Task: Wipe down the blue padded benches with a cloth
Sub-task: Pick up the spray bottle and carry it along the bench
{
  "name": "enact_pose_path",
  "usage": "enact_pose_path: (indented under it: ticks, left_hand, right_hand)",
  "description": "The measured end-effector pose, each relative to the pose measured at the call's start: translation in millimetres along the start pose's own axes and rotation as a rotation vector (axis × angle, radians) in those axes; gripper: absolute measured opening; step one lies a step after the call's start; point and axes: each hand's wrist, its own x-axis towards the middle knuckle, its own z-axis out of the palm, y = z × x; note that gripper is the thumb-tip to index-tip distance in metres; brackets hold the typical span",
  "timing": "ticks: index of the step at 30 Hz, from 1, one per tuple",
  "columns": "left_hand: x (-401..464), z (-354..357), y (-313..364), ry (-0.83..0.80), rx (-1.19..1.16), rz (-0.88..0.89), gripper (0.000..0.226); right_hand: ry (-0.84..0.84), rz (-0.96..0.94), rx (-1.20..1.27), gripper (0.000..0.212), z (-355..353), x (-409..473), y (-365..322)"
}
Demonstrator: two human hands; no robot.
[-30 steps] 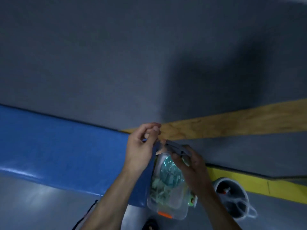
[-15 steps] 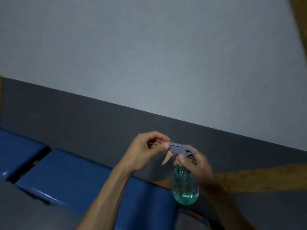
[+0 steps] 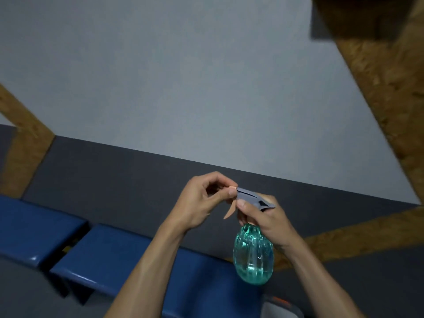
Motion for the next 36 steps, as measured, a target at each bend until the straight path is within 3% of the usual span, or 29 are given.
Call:
enact_pose_path:
  ticks: [11,23,36]
  left_hand:
    - [-47.5,-31.6,27.2,-0.013,-0.018,0.026,0.018]
    - [-61.0,-43.4,30.3,-0.005,0.323,0.116,0.042]
    - [-40.7,-19.8,-16.3,-0.114,0.065,-0.104,0.067]
  right_hand:
    - [0.016,-0.027,-0.062,0.024,57.2,-28.7,-33.7]
    - [-0.096,-0.014,-0.273,0.014,76.4,-33.3,-46.8]
    - [-0.049,0.088,-0.174,0.011,62.4,-31.9,-7.6]
